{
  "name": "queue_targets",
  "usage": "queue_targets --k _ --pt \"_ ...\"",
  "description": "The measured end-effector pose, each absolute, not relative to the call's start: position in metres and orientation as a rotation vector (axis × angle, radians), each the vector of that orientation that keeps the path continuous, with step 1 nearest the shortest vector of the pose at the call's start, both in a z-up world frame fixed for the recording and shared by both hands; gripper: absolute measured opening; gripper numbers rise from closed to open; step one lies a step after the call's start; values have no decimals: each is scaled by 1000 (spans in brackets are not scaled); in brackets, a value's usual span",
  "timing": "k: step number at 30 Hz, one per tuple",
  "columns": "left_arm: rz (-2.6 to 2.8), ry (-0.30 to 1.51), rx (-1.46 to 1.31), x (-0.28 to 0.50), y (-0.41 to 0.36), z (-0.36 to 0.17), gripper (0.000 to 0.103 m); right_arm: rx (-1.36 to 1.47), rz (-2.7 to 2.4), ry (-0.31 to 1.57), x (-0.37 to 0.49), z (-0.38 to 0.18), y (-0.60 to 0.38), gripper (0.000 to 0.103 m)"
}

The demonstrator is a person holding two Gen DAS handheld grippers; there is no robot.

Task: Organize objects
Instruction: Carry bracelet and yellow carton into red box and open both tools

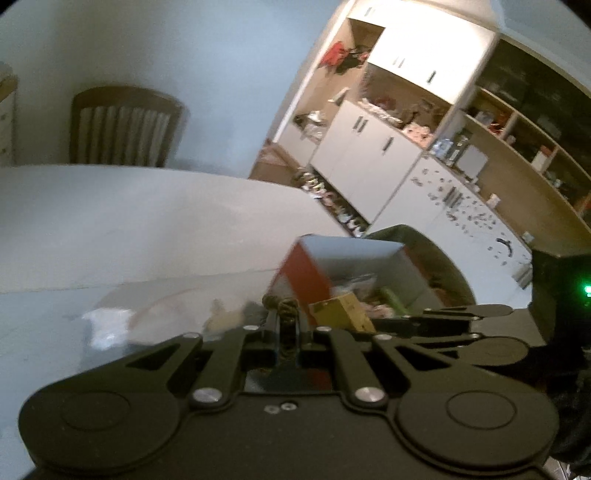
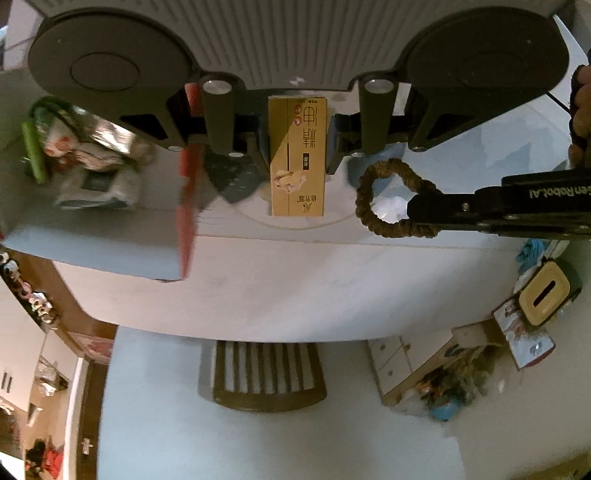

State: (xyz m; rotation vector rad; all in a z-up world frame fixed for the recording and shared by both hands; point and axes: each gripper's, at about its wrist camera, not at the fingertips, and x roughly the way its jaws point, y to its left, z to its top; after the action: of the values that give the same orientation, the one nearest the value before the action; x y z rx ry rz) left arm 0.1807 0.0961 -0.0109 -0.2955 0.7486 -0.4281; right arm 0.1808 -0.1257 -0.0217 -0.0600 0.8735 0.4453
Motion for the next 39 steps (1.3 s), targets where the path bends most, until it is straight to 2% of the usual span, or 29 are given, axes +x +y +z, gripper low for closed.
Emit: queue_targets --k 9,16,39 --pt "-500 725 -246 188 30 5 5 -19 342 817 180 0 -205 29" --pt "-513 736 -210 204 -15 3 5 7 268 818 188 -7 -262 29" --pt "-591 901 -137 252 -139 -53 5 -26 167 865 251 -53 -362 29"
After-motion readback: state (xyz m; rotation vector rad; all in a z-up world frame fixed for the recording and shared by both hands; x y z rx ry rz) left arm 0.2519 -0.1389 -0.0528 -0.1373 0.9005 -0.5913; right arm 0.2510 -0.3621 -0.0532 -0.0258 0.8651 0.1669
